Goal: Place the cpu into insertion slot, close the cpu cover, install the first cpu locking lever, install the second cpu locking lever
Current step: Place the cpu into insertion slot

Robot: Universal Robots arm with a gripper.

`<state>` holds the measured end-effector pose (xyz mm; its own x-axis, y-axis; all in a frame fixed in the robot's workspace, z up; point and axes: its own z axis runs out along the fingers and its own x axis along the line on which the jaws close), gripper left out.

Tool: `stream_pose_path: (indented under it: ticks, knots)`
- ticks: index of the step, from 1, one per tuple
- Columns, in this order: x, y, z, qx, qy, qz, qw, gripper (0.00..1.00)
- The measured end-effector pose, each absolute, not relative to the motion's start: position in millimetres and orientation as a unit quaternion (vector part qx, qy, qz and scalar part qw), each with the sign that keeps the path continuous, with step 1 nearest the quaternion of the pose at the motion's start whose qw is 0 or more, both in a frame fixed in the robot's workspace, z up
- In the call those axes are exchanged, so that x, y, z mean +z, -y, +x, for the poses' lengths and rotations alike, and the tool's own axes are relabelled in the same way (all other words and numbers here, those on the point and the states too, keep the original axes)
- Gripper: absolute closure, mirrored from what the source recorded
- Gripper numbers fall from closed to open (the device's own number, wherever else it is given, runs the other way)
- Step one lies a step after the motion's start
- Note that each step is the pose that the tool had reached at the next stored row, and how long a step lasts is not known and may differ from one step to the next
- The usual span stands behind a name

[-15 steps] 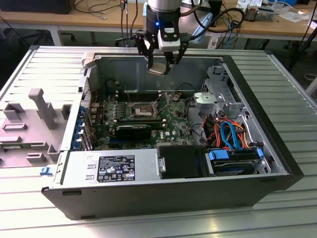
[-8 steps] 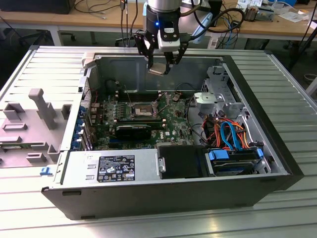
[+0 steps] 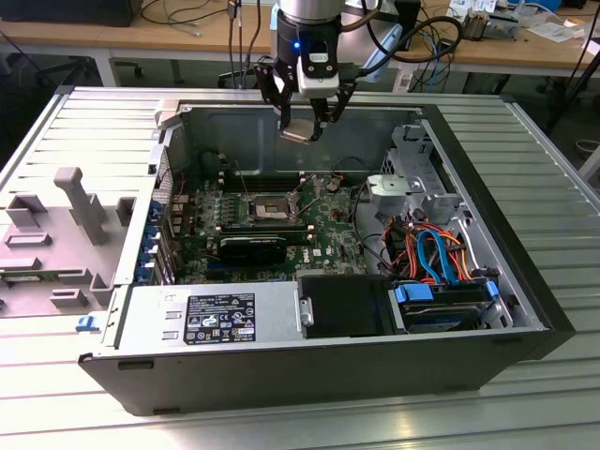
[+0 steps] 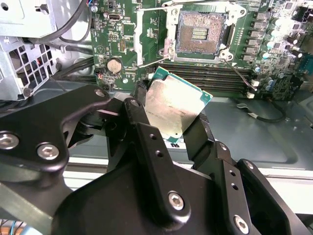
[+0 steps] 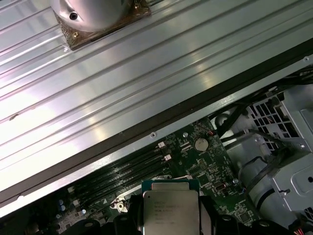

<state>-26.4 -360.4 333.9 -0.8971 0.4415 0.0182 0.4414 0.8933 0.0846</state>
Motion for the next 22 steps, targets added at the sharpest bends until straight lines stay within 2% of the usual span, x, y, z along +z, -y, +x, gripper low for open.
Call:
stream_pose_path:
  ticks: [22]
  knots:
    - [333.6,360.4,-26.4,0.043,-0.97,0.238,0.001,0.45]
